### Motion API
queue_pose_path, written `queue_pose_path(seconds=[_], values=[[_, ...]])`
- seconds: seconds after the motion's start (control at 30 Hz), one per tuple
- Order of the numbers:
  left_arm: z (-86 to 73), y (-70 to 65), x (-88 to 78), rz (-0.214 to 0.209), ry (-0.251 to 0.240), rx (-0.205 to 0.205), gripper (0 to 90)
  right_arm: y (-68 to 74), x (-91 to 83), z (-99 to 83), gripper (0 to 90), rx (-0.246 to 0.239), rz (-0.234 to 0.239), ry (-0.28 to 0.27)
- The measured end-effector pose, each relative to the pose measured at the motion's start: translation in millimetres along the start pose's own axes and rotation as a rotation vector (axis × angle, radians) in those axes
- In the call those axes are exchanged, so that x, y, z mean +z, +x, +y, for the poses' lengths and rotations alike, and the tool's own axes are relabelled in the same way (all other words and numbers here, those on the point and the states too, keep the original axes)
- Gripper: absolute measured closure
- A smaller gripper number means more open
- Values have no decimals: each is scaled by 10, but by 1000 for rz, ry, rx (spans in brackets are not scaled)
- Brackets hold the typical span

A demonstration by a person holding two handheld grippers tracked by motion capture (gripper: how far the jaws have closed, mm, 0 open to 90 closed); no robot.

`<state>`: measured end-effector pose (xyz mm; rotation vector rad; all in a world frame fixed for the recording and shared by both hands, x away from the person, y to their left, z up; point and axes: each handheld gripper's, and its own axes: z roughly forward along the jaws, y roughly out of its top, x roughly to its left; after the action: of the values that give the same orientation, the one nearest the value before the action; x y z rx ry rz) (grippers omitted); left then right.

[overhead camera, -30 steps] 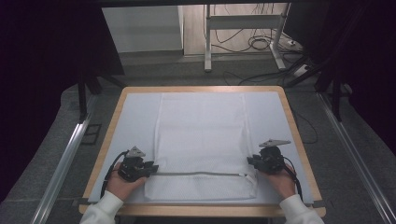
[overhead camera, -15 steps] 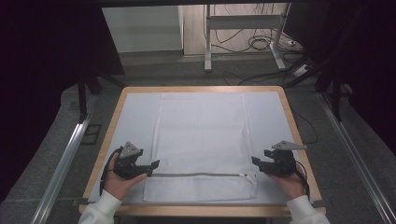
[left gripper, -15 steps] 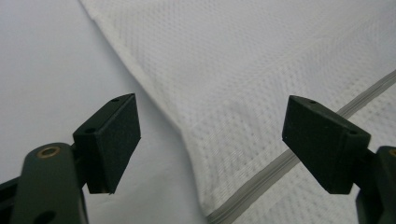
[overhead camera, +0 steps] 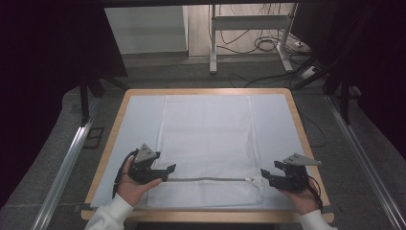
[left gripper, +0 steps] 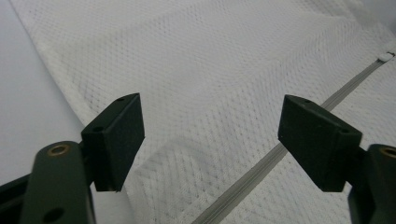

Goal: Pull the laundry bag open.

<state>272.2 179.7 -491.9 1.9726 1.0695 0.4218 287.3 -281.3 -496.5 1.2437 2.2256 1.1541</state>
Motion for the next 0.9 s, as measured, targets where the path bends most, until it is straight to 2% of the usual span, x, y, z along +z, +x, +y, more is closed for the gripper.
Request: queue_pose_path(seconds=[0.2,0.47,0.83,0.9], values=[[28,-5,18,-9,0,-4,237,-4,-19,-41,338,11,-2,5],[83,-117,81,-40,29,-7,266,59,-99,-102,364,6,0,-2],[196,-305,302,-82,49,6,282,127,-130,-205,387,0,16,27],[251,-404,394,-94,58,25,289,140,-148,-241,387,3,18,36]])
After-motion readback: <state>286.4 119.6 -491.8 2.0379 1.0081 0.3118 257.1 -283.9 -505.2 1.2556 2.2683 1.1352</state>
